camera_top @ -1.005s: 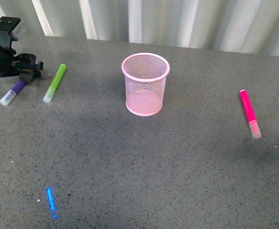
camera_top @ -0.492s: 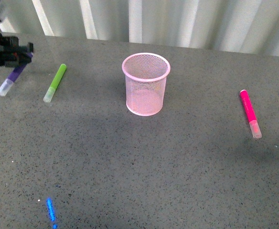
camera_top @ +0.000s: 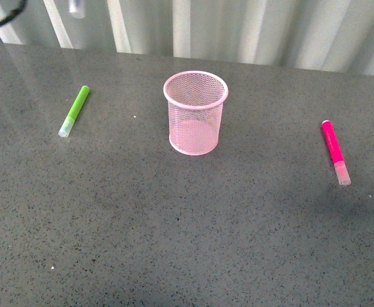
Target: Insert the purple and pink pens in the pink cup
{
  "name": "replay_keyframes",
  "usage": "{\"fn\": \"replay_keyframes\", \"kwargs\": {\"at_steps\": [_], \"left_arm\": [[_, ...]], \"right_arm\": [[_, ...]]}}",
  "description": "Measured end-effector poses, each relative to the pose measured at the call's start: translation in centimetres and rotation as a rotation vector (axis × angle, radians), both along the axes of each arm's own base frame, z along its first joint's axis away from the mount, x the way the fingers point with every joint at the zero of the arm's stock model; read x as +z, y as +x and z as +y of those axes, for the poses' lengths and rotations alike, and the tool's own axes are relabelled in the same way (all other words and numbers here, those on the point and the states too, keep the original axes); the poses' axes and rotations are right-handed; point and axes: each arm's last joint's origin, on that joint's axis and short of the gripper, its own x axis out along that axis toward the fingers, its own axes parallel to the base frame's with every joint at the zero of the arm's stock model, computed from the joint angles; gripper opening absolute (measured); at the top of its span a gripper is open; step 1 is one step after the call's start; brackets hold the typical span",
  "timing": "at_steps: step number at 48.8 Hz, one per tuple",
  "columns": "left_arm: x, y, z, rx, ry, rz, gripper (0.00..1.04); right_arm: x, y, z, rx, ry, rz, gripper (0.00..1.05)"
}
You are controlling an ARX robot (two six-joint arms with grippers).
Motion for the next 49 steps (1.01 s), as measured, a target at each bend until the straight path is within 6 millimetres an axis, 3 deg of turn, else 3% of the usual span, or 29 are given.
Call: {"fn": "replay_keyframes", "kwargs": {"at_steps": [10, 20, 49], "left_arm": [[-2.5, -0.6, -5.1, -0.011, -0.089, 0.022, 0.13], [-4.0, -1.5, -8.7, -0.085, -0.117, 0.045, 0.13], [-7.5, -1.0, -11.7, -0.02, -0.133, 0.052, 0.13]], "right_arm": [[0.0, 0.0, 0.0, 0.0, 0.0, 0.0, 0.98], [0.0, 0.0, 0.0, 0.0, 0.0, 0.0, 0.98], [0.0, 0.0, 0.0, 0.0, 0.0, 0.0, 0.98]]}}
